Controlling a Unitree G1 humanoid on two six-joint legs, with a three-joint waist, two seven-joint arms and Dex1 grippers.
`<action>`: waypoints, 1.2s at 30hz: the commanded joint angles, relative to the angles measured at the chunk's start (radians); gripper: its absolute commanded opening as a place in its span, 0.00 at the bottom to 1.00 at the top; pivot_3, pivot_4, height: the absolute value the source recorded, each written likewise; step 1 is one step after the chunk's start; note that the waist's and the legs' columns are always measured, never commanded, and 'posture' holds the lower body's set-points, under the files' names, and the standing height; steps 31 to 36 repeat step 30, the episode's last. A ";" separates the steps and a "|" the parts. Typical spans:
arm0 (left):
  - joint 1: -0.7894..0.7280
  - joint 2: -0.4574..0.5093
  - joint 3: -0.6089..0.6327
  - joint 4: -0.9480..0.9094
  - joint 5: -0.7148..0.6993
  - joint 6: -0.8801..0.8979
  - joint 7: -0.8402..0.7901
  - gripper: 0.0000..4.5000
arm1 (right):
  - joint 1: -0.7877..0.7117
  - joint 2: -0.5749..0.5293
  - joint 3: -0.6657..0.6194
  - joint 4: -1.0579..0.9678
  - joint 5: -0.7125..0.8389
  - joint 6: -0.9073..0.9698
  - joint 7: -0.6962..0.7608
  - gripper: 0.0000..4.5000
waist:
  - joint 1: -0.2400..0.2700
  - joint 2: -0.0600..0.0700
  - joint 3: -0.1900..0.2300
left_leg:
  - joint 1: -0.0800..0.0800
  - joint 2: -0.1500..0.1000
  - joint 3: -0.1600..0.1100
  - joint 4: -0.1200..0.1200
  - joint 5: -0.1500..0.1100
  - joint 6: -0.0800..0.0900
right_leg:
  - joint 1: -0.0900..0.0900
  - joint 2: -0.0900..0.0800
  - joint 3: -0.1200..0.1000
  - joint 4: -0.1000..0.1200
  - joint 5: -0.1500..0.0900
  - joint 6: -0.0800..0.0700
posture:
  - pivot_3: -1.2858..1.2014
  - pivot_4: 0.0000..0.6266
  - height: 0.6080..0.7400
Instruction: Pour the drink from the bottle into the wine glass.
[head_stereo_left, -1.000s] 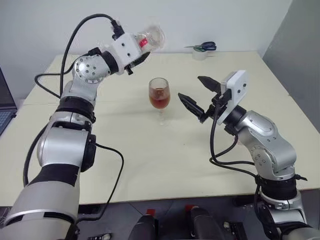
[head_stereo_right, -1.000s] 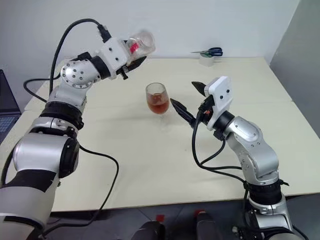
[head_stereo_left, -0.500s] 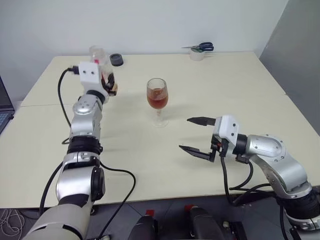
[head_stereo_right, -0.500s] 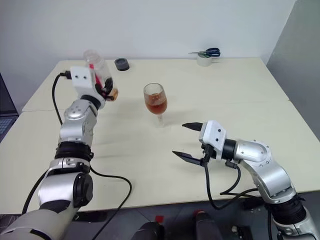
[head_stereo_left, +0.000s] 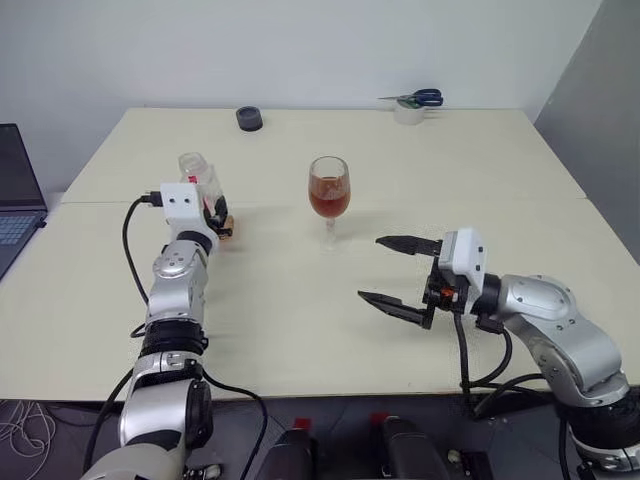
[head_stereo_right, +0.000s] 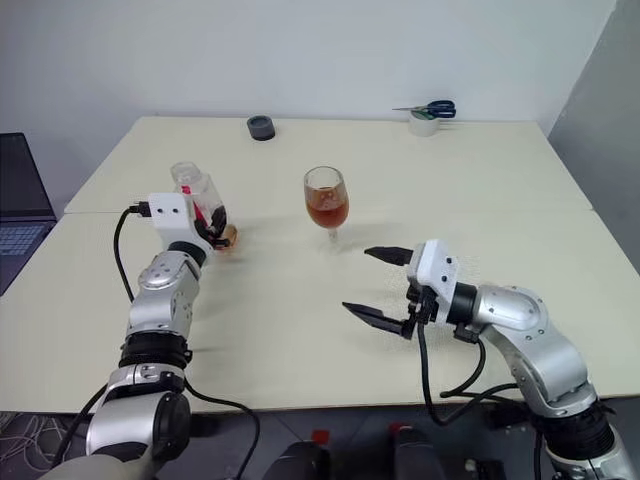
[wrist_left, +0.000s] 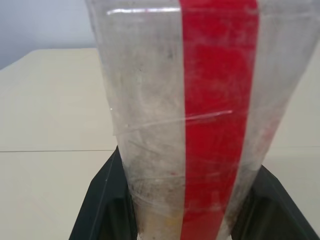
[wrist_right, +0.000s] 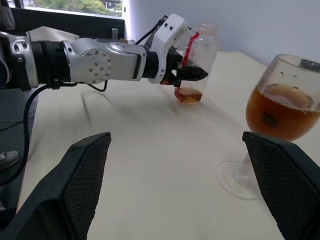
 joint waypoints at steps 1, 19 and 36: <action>-0.013 -0.002 -0.001 0.004 -0.011 -0.039 -0.005 0.39 | 0.000 0.001 -0.027 -0.044 0.023 0.020 -0.020 1.00 | 0.000 0.000 0.000 | 0.000 0.000 0.000 0.000 0.000 0.000 | 0.000 0.000 0.000 0.000 0.000 0.000 | 0.52 0.24 1.00; 0.013 -0.004 -0.018 0.014 -0.006 -0.012 -0.008 1.00 | -0.025 0.007 -0.035 -0.031 0.015 0.048 -0.062 1.00 | -0.001 0.000 0.000 | 0.001 0.000 0.000 0.000 0.000 0.000 | 0.000 0.000 0.000 0.000 0.000 0.000 | 0.52 0.24 1.00; 0.240 -0.028 -0.036 -0.342 -0.046 0.190 -0.016 1.00 | 0.103 0.088 -0.099 -0.073 -0.082 0.213 -0.385 1.00 | -0.001 -0.001 -0.001 | 0.001 0.000 -0.001 -0.001 0.000 0.000 | 0.001 0.000 0.002 0.000 0.000 0.000 | 0.52 0.24 1.00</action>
